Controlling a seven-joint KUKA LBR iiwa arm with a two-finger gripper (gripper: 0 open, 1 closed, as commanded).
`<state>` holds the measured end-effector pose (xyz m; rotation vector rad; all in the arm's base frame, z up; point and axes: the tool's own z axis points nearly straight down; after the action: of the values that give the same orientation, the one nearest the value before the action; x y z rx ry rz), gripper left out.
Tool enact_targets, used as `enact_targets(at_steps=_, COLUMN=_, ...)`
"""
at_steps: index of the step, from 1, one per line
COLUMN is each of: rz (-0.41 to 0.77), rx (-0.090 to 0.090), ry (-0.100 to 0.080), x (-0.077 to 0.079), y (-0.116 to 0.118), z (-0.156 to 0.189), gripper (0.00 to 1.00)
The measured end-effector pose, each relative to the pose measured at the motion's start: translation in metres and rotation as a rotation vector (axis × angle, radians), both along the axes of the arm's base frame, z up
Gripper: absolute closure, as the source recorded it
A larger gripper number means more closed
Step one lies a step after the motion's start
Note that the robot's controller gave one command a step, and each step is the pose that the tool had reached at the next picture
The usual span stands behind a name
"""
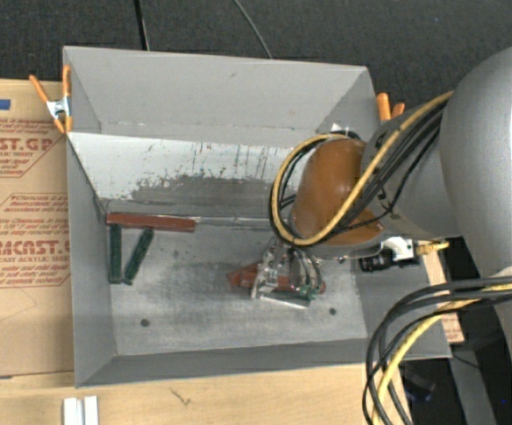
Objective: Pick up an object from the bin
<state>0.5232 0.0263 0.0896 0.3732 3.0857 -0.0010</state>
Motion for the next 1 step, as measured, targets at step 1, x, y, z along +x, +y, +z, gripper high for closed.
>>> enact_targets(at_steps=1, rz=0.018, rx=0.004, ry=0.036, x=-0.0085, y=-0.0053, z=0.0307, gripper=1.00)
